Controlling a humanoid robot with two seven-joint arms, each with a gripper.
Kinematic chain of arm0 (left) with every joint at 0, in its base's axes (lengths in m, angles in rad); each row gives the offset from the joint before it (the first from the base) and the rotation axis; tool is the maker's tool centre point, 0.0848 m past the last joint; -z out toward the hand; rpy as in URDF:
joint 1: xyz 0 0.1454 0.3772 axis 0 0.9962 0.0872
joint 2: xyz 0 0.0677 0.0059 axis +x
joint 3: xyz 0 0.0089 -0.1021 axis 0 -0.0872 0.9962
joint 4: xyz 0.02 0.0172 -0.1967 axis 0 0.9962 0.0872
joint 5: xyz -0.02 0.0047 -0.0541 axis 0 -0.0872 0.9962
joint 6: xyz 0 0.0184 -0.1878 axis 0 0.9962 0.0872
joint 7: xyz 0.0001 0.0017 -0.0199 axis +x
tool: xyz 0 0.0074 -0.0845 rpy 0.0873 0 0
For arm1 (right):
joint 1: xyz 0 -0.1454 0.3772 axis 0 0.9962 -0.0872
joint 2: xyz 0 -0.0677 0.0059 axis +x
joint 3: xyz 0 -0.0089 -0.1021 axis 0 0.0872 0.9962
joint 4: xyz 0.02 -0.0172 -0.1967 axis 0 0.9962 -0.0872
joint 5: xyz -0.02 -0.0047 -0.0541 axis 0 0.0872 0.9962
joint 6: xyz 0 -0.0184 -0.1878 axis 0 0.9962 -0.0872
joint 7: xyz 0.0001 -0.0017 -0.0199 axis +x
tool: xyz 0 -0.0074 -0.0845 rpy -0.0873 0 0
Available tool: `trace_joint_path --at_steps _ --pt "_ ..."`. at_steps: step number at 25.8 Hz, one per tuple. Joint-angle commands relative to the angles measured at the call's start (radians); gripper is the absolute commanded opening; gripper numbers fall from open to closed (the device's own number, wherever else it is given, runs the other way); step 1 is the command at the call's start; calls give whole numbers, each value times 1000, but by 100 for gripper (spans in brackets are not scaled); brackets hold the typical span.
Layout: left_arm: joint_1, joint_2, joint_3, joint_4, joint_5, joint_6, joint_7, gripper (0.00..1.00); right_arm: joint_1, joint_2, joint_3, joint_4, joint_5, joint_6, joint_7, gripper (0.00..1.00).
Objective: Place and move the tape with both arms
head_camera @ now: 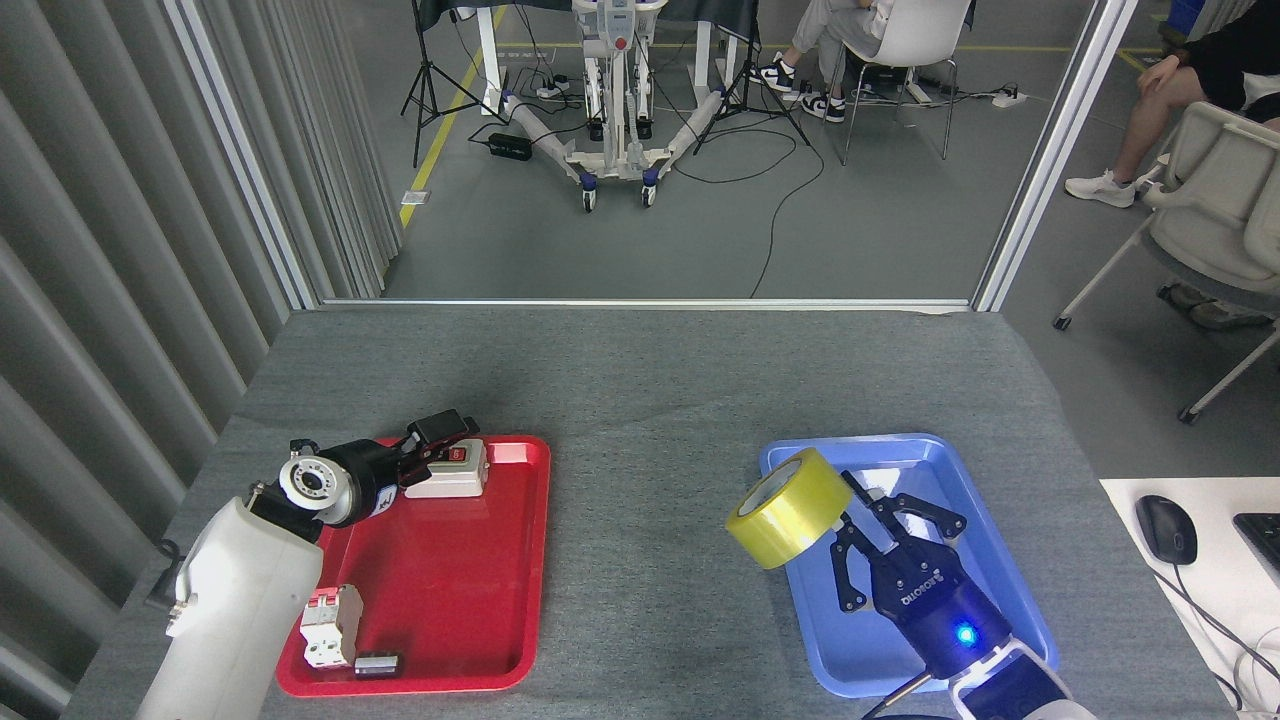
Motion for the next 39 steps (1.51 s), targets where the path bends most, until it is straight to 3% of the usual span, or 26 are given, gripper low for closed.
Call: trace_joint_path --at_steps 1,6,11,13,16,20,26,31,34,39 --pt "4 10 0 3 0 1 125 99 13 31 -122 -4 -36 -6 133 11" --pt "-6 16 0 0 -3 16 136 99 30 126 -270 -13 -62 -18 435 12" --pt "3 19 8 4 16 17 222 100 35 118 -327 -56 -291 -7 845 11" --pt "3 15 45 4 23 17 286 100 35 120 -375 -75 -341 -9 974 11" --pt "6 12 57 7 22 8 294 100 38 117 -412 -99 -433 -14 1169 11" --pt "14 -28 60 6 23 14 308 100 39 94 -447 -114 -548 6 1331 11" --pt "69 -19 48 -13 -18 -45 378 100 35 49 -454 -104 -637 35 1466 10" --pt "181 -2 46 -92 -230 -170 655 100 0 23 -455 -22 -657 54 1506 10" --pt "297 1 48 -227 -314 -193 782 99 -59 22 -441 57 -660 75 1517 10" --pt "454 22 48 -408 -474 -193 880 99 -137 20 -402 159 -664 78 1517 10"
